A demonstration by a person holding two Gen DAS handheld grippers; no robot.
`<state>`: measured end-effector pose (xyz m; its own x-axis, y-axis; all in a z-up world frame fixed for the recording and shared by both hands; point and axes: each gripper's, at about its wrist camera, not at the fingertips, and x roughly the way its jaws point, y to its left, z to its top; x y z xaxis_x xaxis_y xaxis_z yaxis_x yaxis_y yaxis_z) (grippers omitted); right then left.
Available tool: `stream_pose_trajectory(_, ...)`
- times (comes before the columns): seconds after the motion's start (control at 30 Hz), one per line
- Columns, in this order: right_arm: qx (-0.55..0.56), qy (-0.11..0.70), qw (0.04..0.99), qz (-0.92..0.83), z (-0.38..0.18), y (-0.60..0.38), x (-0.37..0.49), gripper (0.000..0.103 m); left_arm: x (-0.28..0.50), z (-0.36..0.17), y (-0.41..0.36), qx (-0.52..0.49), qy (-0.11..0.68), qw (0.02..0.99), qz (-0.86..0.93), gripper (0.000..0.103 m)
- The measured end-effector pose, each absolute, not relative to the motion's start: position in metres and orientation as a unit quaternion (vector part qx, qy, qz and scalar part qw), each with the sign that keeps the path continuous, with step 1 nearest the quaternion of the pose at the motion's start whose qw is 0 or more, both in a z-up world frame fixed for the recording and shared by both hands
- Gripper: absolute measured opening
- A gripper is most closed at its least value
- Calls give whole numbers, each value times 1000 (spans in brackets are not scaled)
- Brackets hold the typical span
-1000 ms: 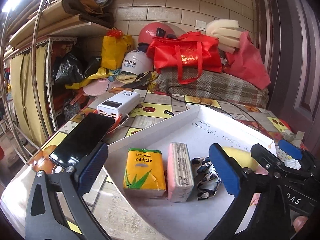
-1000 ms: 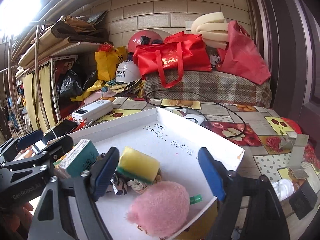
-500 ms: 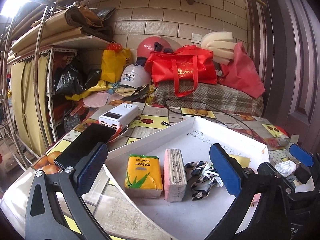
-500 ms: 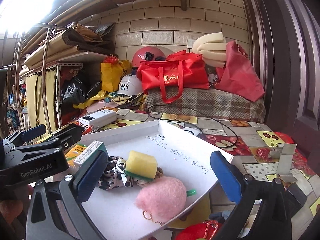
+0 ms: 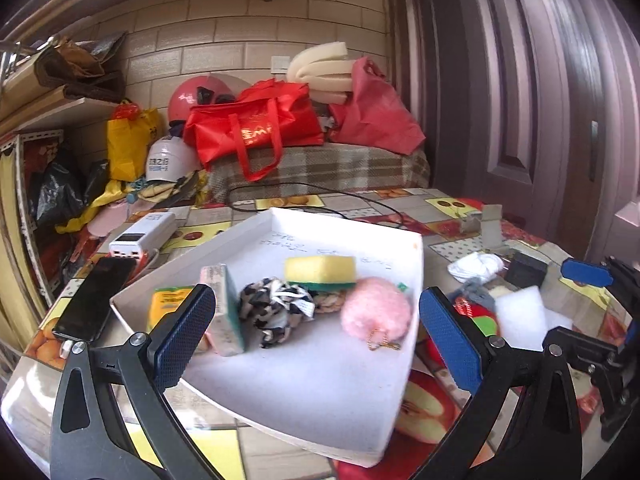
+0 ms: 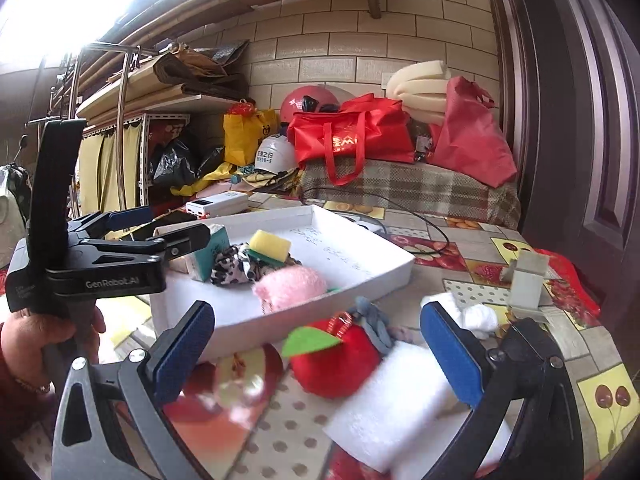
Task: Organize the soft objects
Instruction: 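Grasp a white foam block with the left tool while the right tool grasps another foam block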
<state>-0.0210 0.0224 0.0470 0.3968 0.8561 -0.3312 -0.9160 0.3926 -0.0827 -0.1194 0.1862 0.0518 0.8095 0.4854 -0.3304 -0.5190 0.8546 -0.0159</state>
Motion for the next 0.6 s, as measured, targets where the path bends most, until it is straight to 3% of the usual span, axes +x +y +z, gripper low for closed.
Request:
stream_pose_trajectory(0.3, -201, 243, 803, 505, 25, -33, 43, 103, -73, 44, 108, -22, 254, 966, 48, 103)
stream_pose_trajectory(0.6, -267, 311, 753, 514, -4, -5, 47, 103, -45, 27, 91, -65, 335, 940, -11, 102)
